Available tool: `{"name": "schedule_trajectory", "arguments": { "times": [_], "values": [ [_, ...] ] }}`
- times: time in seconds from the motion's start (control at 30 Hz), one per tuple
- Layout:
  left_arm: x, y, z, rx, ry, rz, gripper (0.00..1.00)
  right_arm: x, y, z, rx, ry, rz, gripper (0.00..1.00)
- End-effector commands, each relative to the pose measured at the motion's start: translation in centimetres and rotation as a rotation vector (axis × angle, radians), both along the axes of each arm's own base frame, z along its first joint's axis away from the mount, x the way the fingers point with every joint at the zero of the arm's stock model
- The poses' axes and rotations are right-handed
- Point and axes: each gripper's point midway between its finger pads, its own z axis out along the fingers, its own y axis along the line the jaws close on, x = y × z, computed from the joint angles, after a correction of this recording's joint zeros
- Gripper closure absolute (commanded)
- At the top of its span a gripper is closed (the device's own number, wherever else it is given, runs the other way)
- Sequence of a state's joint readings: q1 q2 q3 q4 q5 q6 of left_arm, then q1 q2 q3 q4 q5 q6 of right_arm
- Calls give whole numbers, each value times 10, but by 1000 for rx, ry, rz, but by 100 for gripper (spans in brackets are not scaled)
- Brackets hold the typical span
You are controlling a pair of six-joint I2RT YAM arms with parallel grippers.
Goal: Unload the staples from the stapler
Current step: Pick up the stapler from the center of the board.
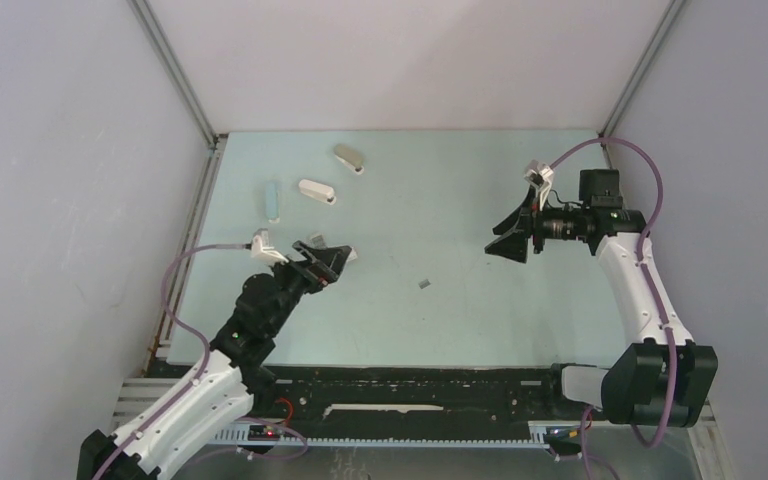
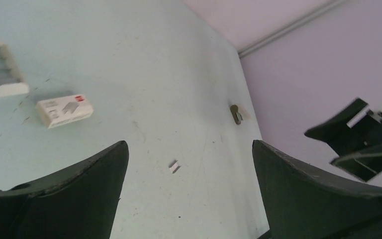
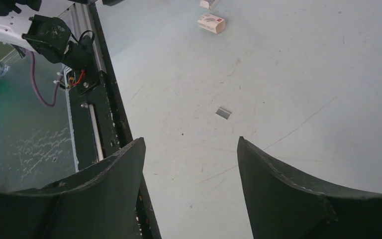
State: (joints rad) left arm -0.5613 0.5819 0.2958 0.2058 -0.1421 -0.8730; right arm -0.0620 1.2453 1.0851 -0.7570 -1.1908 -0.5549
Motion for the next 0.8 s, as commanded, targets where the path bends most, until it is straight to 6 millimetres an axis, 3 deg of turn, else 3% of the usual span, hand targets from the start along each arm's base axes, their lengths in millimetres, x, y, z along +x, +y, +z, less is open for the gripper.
{"name": "schedule_trajectory", "arguments": {
  "times": [0.0,0.3,0.77],
  "values": [
    [6,21,-28,-118,127,129,0,-2,5,11,21,-44,23,23],
    [10,39,-52,-119,292,262,0,-4,5,6,19,-44,18,23],
    [22,56,-64,9,441,406,0,1,4,0,13,-26,0,22]
  ]
}}
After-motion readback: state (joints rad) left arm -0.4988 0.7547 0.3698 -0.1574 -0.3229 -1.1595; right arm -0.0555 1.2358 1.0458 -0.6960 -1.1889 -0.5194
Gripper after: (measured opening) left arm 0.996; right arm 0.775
